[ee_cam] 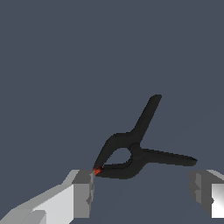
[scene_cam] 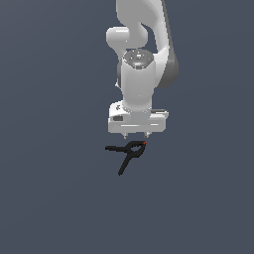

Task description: Pick up the object and move it to a goal position.

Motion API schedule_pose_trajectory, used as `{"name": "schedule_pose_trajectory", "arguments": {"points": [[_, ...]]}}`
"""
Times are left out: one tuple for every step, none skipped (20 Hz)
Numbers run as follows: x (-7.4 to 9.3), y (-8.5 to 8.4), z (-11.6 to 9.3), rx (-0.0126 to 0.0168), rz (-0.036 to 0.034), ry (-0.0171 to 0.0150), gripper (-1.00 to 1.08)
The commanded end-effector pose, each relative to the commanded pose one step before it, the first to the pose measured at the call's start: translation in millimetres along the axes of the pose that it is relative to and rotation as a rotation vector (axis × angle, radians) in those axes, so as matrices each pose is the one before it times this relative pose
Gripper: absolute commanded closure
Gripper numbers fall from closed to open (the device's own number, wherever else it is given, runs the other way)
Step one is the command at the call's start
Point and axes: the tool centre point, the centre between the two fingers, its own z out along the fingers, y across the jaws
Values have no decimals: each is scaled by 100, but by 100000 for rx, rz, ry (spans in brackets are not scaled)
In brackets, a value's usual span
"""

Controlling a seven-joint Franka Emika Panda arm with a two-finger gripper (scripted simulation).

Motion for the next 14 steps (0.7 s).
{"name": "schedule_pose_trajectory", "arguments": {"points": [[-126,-205,413,115,2950,-312,-60],[-62,-93,196,49,1462,-141,-60],[-69,-97,213,49,1592,-154,-60],[-77,-104,230,47,1720,-167,-60],[-85,-109,247,45,1850,-179,-60],[-94,-114,264,40,1980,-192,-60],[-103,-118,281,35,2112,-204,-60],[-113,-121,298,27,2243,-216,-60],[-123,-123,314,19,2374,-228,-60],[-134,-124,330,8,2503,-239,-60],[-141,-122,335,-4,2548,-240,-60],[-145,-116,335,-16,2550,-238,-60],[-148,-109,334,-28,2552,-235,-60],[-151,-103,333,-39,2554,-231,-60]]}}
